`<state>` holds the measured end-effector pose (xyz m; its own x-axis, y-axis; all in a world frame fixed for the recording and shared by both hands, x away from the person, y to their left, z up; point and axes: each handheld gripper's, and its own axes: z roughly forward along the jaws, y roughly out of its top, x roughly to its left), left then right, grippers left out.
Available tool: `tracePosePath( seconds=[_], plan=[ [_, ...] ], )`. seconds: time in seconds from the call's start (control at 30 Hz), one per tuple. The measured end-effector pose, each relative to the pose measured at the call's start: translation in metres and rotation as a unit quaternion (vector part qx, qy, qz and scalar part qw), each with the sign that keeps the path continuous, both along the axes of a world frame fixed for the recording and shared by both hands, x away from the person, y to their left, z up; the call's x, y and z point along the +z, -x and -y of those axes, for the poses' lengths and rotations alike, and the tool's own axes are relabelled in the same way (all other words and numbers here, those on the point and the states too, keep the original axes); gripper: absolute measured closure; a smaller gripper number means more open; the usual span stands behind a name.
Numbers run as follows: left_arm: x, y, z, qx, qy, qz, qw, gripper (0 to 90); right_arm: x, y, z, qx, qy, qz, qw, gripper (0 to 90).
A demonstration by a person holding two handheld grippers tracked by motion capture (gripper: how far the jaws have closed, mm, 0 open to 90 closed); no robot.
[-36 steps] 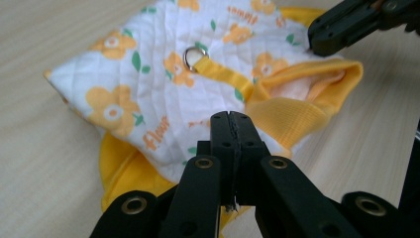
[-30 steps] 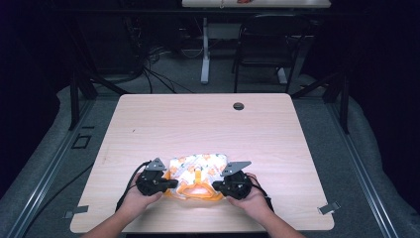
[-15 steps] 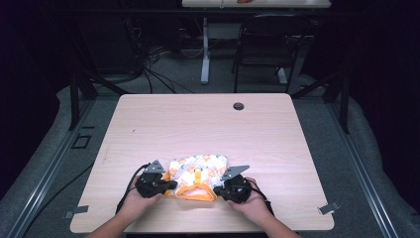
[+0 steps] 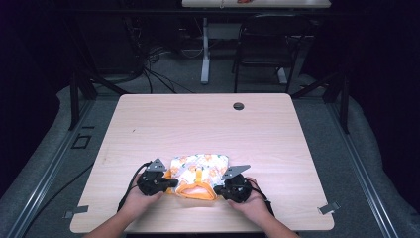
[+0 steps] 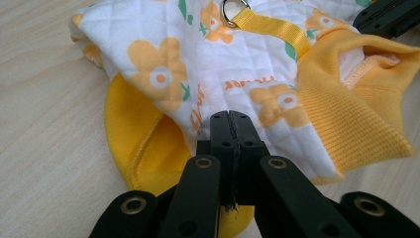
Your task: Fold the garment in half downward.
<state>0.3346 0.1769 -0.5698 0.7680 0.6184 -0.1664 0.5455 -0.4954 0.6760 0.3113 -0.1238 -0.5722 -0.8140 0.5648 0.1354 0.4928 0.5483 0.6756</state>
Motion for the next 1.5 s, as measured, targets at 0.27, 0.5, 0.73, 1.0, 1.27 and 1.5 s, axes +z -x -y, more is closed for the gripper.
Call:
tracePosePath(
  seconds=[0.27, 0.5, 0.73, 1.0, 1.27, 1.5],
  plan=[
    [0.0, -0.007, 0.003, 0.007, 0.008, -0.006, 0.9999, 90.0, 0.0, -0.002, 0.002, -0.007, 0.0, 0.001, 1.0, 87.4],
    [-0.002, -0.013, 0.006, 0.017, 0.018, -0.011, 0.9996, 90.0, 0.0, -0.006, 0.006, -0.019, -0.001, 0.005, 0.9998, 87.5],
    [-0.001, -0.018, 0.012, 0.019, 0.011, -0.004, 0.9998, 90.0, -0.001, -0.01, 0.009, -0.032, -0.005, 0.004, 0.9995, 87.6],
    [-0.001, -0.028, 0.018, 0.029, 0.011, 0.0, 0.9995, 90.0, -0.002, -0.019, 0.015, -0.048, -0.015, -0.002, 0.9987, 88.0],
    [-0.003, -0.036, 0.018, 0.045, 0.022, 0.0, 0.9987, 90.0, 0.0, -0.033, 0.014, -0.059, 0.001, 0.003, 0.9983, 88.1],
    [-0.005, -0.047, 0.018, 0.063, 0.031, 0.005, 0.9975, 90.0, 0.001, -0.049, 0.013, -0.074, 0.002, 0.002, 0.9973, 88.3]
  ],
)
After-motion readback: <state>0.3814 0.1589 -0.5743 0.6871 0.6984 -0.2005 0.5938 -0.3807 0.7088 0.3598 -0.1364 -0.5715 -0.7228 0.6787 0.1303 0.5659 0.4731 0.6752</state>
